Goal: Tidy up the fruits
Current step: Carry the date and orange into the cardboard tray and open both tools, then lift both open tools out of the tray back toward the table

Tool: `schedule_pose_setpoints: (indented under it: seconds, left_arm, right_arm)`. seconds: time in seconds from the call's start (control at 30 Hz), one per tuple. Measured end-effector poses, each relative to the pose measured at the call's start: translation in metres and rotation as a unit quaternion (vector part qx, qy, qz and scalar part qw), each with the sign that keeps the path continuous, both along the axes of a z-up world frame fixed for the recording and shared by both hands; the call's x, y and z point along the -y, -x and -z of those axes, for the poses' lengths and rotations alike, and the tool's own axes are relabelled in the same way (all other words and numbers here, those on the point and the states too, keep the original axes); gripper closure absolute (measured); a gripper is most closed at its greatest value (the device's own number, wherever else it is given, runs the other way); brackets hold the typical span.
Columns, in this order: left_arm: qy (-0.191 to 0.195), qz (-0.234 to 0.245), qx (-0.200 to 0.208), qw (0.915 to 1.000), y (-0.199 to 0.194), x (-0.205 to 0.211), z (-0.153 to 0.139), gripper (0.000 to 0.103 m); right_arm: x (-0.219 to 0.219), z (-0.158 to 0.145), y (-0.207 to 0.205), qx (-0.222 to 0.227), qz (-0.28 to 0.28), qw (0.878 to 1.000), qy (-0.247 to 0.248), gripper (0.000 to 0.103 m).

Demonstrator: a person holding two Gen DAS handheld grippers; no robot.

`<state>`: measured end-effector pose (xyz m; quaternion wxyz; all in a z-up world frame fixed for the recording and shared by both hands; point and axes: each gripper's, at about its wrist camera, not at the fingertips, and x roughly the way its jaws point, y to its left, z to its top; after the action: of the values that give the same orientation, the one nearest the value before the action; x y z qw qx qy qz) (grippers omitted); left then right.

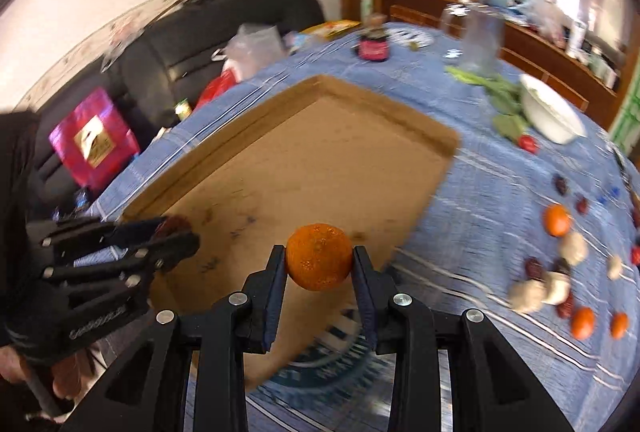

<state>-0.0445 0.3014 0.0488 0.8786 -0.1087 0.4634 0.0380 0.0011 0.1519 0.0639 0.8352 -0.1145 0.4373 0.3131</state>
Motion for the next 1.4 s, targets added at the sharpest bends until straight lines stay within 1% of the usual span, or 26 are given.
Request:
schedule_pose_setpoints:
  seconds: [0.1, 0.2, 0.3, 0.43, 0.47, 0.5, 0.57, 0.6, 0.67, 0.77, 0.9, 0.97, 1.07, 1.1, 1.2, 1.23, 1.27, 1.33, 1.4]
  left_arm:
    - [-0.002, -0.008, -0.012, 0.9999, -0.004, -0.013, 0.009, 0.076]
    - [-0.010, -0.006, -0.021, 0.9997, -0.010, -0.016, 0.016, 0.076]
    - [-0.026, 0.000, -0.025, 0.9993, -0.013, -0.016, 0.022, 0.076]
    - [-0.046, 0.004, -0.027, 0.9986, -0.015, -0.014, 0.026, 0.076]
    - [-0.050, 0.006, -0.027, 0.9984, -0.016, -0.013, 0.027, 0.076]
    - [-0.052, 0.007, -0.027, 0.9982, -0.016, -0.012, 0.027, 0.076]
    - [-0.054, 0.006, -0.028, 0.9981, -0.017, -0.012, 0.028, 0.076]
    - [-0.053, 0.006, -0.028, 0.9982, -0.017, -0.012, 0.028, 0.075]
    - [-0.049, 0.002, -0.028, 0.9984, -0.015, -0.014, 0.027, 0.070]
    - [-0.048, -0.009, -0.023, 0.9985, -0.010, -0.016, 0.024, 0.063]
    - [-0.049, -0.022, -0.014, 0.9985, -0.002, -0.018, 0.017, 0.059]
    - [-0.048, -0.036, -0.010, 0.9982, 0.003, -0.019, 0.014, 0.052]
    - [-0.048, -0.048, -0.005, 0.9977, 0.010, -0.016, 0.010, 0.051]
    - [-0.051, -0.052, -0.004, 0.9974, 0.011, -0.014, 0.009, 0.051]
    - [-0.056, -0.055, 0.006, 0.9969, 0.016, -0.004, 0.002, 0.050]
    - [-0.060, -0.054, 0.011, 0.9967, 0.017, 0.001, -0.001, 0.048]
    - [-0.063, -0.051, 0.018, 0.9965, 0.018, 0.009, -0.005, 0.042]
    - [-0.067, -0.045, 0.031, 0.9963, 0.019, 0.025, -0.011, 0.037]
    - [-0.070, -0.029, 0.040, 0.9963, 0.018, 0.042, -0.016, 0.036]
  right_arm:
    - [-0.019, 0.015, 0.001, -0.014, -0.018, 1.000, 0.012, 0.067]
    - [-0.030, 0.030, 0.001, -0.030, -0.024, 0.999, 0.023, 0.067]
    - [-0.035, 0.038, 0.000, -0.037, -0.023, 0.999, 0.031, 0.067]
    - [-0.036, 0.041, -0.002, -0.043, -0.016, 0.998, 0.036, 0.067]
    - [-0.036, 0.042, -0.003, -0.045, -0.016, 0.998, 0.036, 0.065]
    - [-0.035, 0.043, -0.004, -0.047, -0.015, 0.998, 0.037, 0.062]
    - [-0.036, 0.043, -0.003, -0.045, -0.017, 0.998, 0.039, 0.059]
    - [-0.036, 0.042, -0.002, -0.042, -0.016, 0.998, 0.042, 0.055]
    - [-0.035, 0.039, 0.000, -0.033, -0.015, 0.998, 0.042, 0.050]
    - [-0.031, 0.036, 0.003, -0.024, -0.010, 0.999, 0.043, 0.050]
    - [-0.021, 0.028, 0.008, -0.015, -0.002, 0.999, 0.035, 0.050]
    - [-0.017, 0.023, 0.011, -0.008, 0.000, 0.999, 0.032, 0.050]
    - [-0.006, 0.016, 0.019, 0.005, 0.005, 1.000, 0.028, 0.050]
    - [0.000, 0.013, 0.023, 0.009, 0.007, 1.000, 0.027, 0.047]
    - [0.016, 0.009, 0.030, 0.021, 0.018, 0.999, 0.025, 0.041]
    - [0.022, 0.008, 0.032, 0.023, 0.022, 0.999, 0.023, 0.041]
    - [0.029, 0.008, 0.033, 0.023, 0.028, 0.999, 0.021, 0.041]
    - [0.044, 0.007, 0.035, 0.022, 0.041, 0.999, 0.018, 0.041]
    - [0.062, 0.005, 0.038, 0.026, 0.058, 0.998, 0.019, 0.041]
